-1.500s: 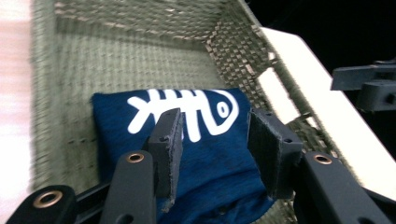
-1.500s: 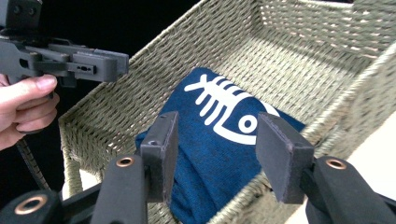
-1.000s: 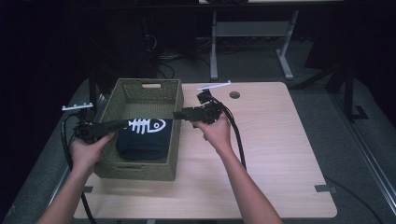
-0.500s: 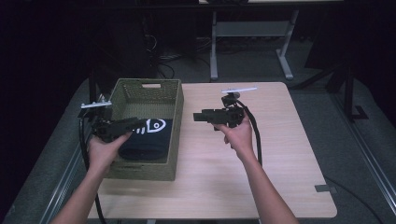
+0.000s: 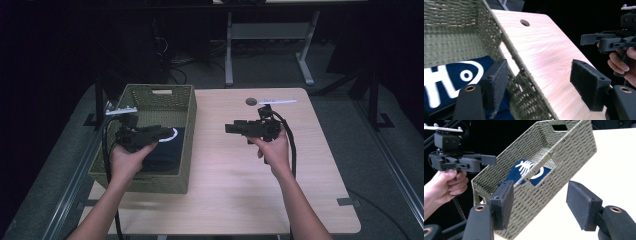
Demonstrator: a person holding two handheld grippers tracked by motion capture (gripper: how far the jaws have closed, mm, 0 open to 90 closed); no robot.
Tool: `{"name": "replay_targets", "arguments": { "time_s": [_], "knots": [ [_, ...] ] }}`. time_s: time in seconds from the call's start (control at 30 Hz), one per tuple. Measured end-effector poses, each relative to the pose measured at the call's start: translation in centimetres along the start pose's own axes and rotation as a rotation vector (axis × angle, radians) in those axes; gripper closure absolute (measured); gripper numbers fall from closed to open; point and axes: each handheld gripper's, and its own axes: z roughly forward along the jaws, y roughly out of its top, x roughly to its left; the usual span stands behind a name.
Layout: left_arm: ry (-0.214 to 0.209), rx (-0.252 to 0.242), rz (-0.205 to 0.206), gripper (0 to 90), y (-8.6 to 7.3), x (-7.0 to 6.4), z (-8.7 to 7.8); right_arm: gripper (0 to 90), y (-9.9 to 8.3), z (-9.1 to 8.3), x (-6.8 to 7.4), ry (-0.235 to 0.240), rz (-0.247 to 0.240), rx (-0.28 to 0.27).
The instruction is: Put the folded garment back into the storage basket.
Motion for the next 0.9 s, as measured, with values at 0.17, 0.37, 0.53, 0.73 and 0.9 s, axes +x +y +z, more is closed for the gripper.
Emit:
{"name": "replay_targets", "arguments": {
  "time_s": [0.17,0.37,0.53,0.73,0.9],
  "knots": [
    [-0.007,-0.001,0.006,29.7,0.0,-0.9,0.8,37.7,-0.6,-1.3,-0.6,-0.016,0.007,-0.007],
    [-0.031,0.006,0.018,28.5,-0.1,-2.0,1.9,36.7,-1.3,-2.8,-1.4,-0.035,0.022,-0.008],
    [-0.045,0.007,0.032,28.5,0.0,-3.0,2.4,35.7,-1.7,-4.2,-2.0,-0.048,0.031,-0.016],
    [-0.054,0.011,0.042,26.7,0.0,-3.9,3.1,34.5,-2.5,-5.5,-2.6,-0.060,0.035,-0.004],
    [-0.069,0.018,0.047,25.5,-0.3,-4.4,3.9,34.1,-3.4,-6.3,-3.1,-0.078,0.039,0.001]
  ]
}}
